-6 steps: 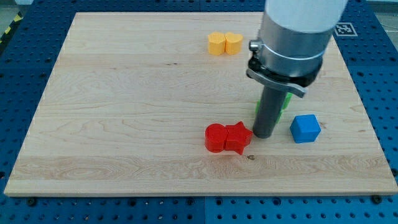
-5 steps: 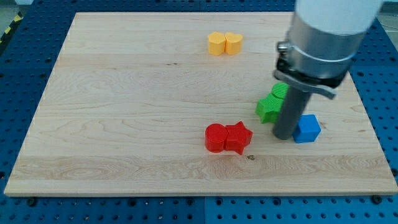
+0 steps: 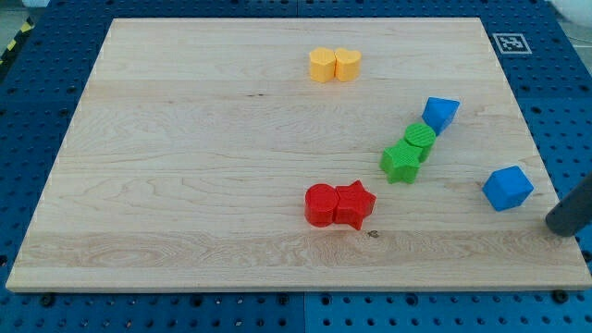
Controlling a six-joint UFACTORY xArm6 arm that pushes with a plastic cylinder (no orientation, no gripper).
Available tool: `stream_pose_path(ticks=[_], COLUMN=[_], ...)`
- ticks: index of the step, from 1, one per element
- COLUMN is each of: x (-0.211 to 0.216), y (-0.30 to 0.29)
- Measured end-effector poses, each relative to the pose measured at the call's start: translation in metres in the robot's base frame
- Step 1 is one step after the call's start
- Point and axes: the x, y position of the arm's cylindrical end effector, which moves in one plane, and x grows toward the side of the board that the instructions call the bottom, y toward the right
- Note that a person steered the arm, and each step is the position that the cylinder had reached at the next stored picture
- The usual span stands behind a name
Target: Push the blue cube into the blue triangle
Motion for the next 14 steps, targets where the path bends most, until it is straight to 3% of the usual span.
stream_pose_path(ticks=[2,3,4,5,6,8,11,14], x=[-0.054,-0.03,0.011,0.021,0.01,-0.062,-0.031,-0.098], y=[-0.008,0.031,0.033,0.006,-0.027,-0.055,-0.067,-0.093])
